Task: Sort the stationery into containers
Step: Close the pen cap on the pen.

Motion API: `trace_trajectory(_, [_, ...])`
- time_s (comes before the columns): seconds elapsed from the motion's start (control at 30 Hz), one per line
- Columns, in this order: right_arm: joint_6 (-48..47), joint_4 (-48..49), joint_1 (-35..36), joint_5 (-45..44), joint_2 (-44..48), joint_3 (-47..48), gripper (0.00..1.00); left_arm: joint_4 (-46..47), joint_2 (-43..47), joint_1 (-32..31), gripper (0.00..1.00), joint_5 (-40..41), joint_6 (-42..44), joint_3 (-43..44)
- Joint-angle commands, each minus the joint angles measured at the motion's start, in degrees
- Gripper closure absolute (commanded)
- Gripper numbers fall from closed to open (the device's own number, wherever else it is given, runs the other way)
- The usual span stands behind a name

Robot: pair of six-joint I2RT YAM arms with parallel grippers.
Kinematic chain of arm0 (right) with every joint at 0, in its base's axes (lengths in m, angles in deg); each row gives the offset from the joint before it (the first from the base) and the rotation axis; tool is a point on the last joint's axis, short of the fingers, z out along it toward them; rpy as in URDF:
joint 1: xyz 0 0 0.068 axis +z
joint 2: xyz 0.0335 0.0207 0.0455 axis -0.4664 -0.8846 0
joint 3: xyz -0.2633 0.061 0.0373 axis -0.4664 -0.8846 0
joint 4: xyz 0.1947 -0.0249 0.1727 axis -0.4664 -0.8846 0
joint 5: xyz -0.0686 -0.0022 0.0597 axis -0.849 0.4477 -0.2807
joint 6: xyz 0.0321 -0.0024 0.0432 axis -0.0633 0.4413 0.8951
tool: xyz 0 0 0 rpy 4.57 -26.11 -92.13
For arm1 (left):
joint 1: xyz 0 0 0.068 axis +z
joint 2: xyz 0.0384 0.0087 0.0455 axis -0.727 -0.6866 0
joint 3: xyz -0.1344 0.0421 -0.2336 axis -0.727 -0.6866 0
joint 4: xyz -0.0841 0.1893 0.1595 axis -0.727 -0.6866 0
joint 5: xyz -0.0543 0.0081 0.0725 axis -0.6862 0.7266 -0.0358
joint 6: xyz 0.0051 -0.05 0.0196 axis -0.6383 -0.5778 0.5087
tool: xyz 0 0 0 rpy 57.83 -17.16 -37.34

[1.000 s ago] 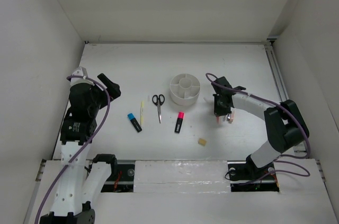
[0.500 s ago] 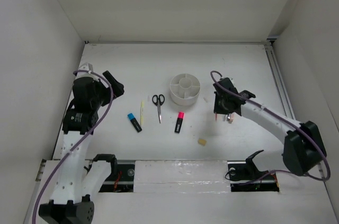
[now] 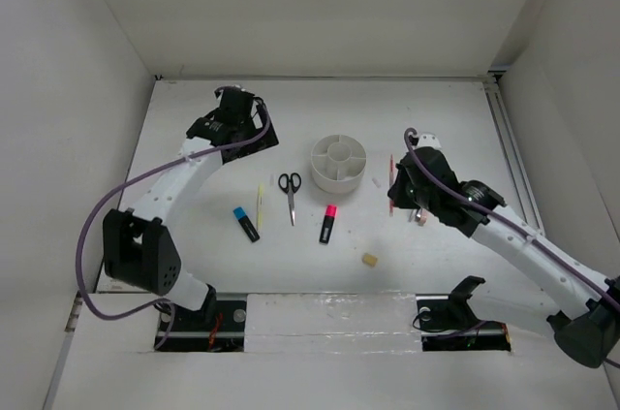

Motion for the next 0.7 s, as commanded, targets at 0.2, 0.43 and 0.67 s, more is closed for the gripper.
trace_trajectory(0.2, [-0.63,-2.26,3.71,0.01,6.85,1.63,1.00,4.28,-7.84,-0.93,0.06,2.58,-3.01,-1.00])
trace_trajectory(0.43, [-1.16,-2.18,3.71,0.54,9.76,-0.40,1.00,5.51,-13.54,-0.93,0.24,-0.32,0.76,1.54])
trace_trajectory(0.67, [-1.68,-2.88,4.24,1.07,10.45,0.13,1.00,-0.11,-20.41,-0.93,0.48,0.20,2.18,6.82])
